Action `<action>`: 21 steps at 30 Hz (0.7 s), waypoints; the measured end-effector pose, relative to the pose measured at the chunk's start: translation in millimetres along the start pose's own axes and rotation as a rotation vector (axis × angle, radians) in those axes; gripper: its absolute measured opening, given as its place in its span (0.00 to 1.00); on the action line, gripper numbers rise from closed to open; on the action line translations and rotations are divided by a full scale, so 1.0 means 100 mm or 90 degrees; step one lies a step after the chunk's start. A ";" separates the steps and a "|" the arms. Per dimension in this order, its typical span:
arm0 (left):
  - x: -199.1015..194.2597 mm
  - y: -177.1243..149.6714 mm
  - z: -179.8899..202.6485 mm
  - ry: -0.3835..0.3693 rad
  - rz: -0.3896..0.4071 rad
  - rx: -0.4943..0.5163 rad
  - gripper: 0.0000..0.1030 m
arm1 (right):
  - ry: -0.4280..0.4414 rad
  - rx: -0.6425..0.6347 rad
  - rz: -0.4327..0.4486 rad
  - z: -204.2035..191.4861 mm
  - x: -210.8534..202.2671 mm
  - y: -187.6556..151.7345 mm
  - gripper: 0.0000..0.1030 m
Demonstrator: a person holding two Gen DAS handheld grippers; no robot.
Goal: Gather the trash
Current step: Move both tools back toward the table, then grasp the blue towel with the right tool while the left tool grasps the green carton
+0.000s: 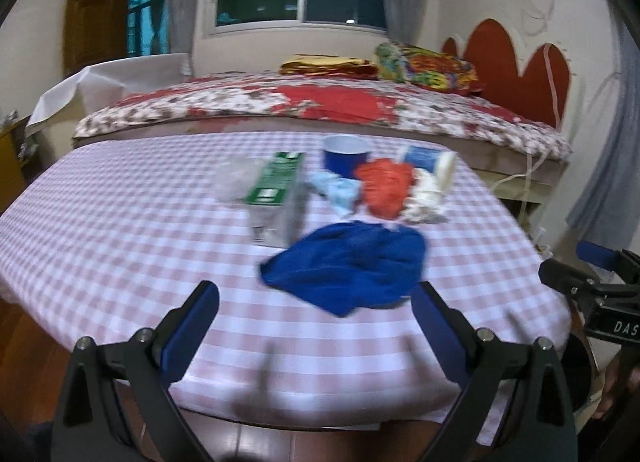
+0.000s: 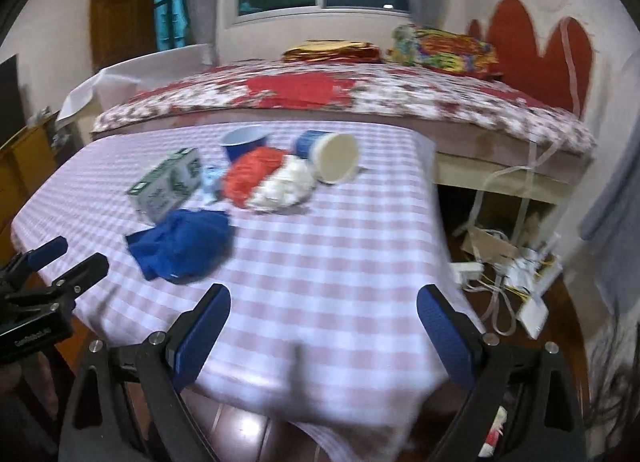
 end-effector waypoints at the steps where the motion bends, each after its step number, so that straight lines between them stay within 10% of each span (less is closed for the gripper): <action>1: 0.02 0.00 -0.07 0.007 -0.002 -0.005 0.94 | 0.012 -0.012 -0.002 -0.11 0.09 0.04 0.93; 12: 0.32 -0.05 -0.50 0.046 -0.028 -0.030 0.91 | 0.086 -0.058 -0.052 -0.84 1.05 0.22 0.90; 21: 0.42 -0.02 -0.44 0.024 -0.033 -0.034 0.90 | 0.069 -0.036 -0.078 -0.79 1.24 0.14 0.31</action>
Point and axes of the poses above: each gripper's, at about its wrist camera, not at the fingertips, and x roughly the way its jaws point, z to its right, y to its top, the point moved 5 cm from there along x, roughly the way its jaws point, and after that the axes turned 10 degrees about y, right-handed, at the moved point
